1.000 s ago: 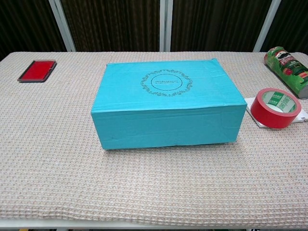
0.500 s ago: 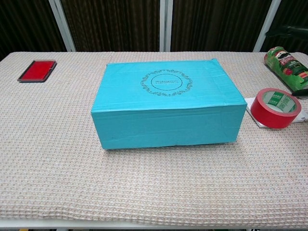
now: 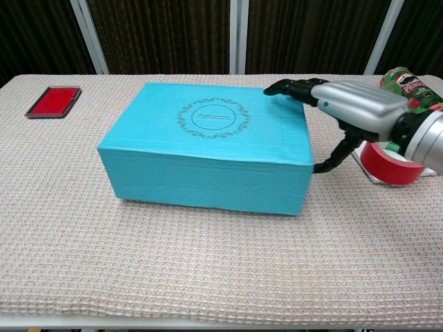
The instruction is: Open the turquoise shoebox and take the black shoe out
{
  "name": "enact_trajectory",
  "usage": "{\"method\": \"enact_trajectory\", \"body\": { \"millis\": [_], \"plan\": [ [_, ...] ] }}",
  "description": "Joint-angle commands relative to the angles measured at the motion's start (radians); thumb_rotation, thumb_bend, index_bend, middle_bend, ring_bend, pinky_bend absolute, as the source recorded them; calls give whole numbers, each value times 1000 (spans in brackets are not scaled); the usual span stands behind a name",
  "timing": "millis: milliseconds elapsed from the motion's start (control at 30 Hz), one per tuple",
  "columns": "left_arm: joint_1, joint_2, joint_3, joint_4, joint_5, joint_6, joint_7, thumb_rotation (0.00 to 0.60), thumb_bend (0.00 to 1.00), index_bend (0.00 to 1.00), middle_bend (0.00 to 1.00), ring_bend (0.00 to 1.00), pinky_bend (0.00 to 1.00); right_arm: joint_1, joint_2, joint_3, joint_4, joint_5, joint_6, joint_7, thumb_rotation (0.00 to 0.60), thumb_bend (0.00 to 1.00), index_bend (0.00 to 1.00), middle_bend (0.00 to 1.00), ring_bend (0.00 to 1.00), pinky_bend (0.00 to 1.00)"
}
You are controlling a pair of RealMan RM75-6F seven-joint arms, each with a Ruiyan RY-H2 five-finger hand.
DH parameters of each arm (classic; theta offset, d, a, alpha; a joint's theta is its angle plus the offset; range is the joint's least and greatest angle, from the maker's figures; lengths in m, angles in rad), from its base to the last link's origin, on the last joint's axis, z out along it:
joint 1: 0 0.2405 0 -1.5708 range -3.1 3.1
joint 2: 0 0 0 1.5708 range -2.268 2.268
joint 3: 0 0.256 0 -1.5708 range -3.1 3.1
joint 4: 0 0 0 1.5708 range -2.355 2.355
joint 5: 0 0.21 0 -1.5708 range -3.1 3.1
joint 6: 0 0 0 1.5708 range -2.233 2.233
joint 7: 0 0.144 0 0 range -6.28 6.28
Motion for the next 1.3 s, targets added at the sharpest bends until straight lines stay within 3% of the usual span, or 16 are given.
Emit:
{"method": "enact_trajectory", "body": {
  "millis": [33,400,767,833,933,1067,1167,1300],
  "plan": [
    [0,-2,2,-1,-1,-3,0,600,21,189,155,80,183,21,-35,-14,-4,-9,-2,26,600,0,0,0,0,0],
    [-6,2,4,-20,5,-11,14,600,21,189,156,80,183,32,59,-21,2,-2,21,23,600,0,0,5,0,0],
    [-4,1,9,-28,4,-11,16,600,21,214,156,80,183,74,-105,-23,252,-52,106,-24,600,11,2,53,0,0],
    [0,1,10,-26,4,-7,14,600,21,214,156,80,183,77,-148,-27,319,-72,153,1,600,42,59,93,0,0],
    [4,0,10,-20,4,-1,3,600,21,214,156,80,183,82,-189,-39,400,-85,181,29,600,130,255,190,0,0],
    [7,-2,12,-14,6,1,-9,600,21,215,155,80,183,80,-212,-47,455,-85,209,70,600,300,364,258,0,0],
    [8,-3,13,-13,11,3,-15,600,21,215,156,80,183,71,-210,-37,441,-55,215,163,600,379,409,293,0,0],
    [6,-1,13,-15,12,2,-12,600,21,215,156,80,183,59,-173,-4,344,23,175,323,600,404,423,318,0,0]
  ]
}}
